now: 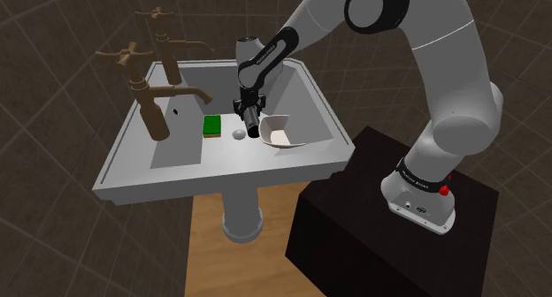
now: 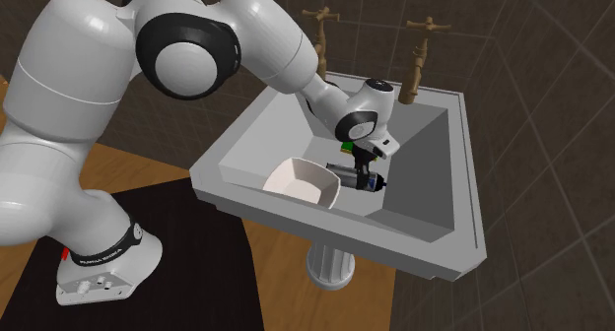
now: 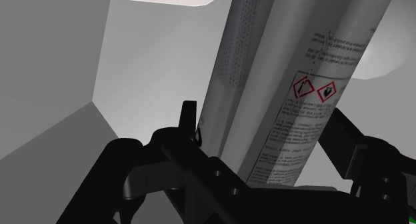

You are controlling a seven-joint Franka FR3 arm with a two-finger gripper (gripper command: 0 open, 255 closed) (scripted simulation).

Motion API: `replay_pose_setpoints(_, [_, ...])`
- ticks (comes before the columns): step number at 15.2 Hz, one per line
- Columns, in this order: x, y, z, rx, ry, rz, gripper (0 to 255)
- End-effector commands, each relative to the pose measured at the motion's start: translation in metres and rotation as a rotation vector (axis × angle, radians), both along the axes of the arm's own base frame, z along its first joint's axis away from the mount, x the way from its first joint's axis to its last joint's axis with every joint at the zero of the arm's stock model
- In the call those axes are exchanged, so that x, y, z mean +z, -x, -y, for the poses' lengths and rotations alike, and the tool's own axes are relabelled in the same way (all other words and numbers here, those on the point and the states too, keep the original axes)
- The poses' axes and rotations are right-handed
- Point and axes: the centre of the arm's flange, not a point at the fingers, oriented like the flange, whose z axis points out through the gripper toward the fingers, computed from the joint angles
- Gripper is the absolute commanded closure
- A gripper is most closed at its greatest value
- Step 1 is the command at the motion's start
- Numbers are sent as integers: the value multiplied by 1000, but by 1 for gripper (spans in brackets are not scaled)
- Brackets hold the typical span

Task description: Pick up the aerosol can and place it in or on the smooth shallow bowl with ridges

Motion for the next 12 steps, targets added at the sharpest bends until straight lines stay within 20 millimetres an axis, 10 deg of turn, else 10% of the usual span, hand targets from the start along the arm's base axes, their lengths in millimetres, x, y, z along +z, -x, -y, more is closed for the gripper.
replay_pose_setpoints(1, [0,0,0,0,0,0,255])
replay_pose_setpoints(12, [47,0,0,0,0,0,255])
